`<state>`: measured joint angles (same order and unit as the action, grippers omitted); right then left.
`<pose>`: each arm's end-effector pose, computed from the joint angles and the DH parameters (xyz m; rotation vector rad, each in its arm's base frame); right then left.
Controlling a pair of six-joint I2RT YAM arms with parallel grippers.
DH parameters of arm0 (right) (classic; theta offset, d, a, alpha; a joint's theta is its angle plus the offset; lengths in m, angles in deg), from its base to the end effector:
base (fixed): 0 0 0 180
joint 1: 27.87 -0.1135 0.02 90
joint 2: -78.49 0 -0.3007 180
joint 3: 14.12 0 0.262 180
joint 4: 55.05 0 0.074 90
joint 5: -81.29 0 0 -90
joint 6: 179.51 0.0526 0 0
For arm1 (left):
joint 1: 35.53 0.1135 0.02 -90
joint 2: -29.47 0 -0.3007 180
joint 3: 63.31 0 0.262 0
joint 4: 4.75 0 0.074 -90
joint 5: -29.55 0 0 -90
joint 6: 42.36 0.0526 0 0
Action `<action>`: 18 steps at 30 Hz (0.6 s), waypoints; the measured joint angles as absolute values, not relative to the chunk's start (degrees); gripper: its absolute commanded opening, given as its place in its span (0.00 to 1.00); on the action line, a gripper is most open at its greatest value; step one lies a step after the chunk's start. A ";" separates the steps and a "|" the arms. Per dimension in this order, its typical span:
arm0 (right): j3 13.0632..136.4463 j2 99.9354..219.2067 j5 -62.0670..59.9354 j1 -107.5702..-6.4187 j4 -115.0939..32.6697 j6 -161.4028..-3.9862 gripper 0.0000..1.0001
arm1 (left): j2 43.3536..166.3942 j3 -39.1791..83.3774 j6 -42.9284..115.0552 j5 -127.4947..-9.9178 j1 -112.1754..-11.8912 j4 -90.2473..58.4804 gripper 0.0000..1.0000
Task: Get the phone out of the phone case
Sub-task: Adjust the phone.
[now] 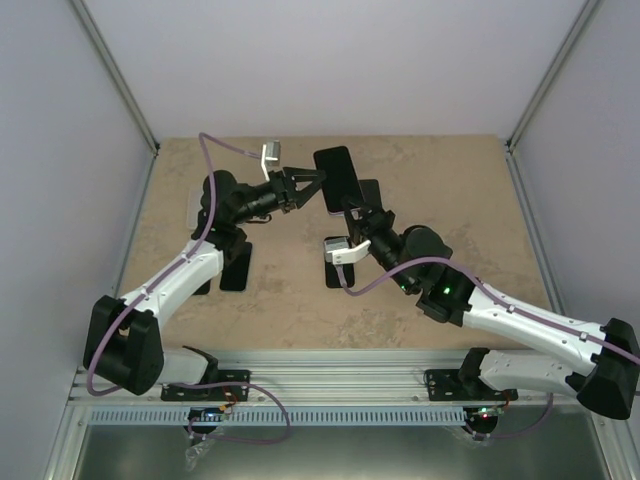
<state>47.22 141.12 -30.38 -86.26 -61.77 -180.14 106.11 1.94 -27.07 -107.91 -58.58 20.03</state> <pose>0.1560 0.2164 0.3863 -1.3554 0.7018 -0.7306 0.2737 -0.1586 0.3797 0.0990 1.7344 -1.8866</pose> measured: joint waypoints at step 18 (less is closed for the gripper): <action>44.99 140.95 -31.41 -87.20 -59.72 -176.82 0.59 | 108.71 2.42 -30.59 -108.19 -59.13 18.61 0.00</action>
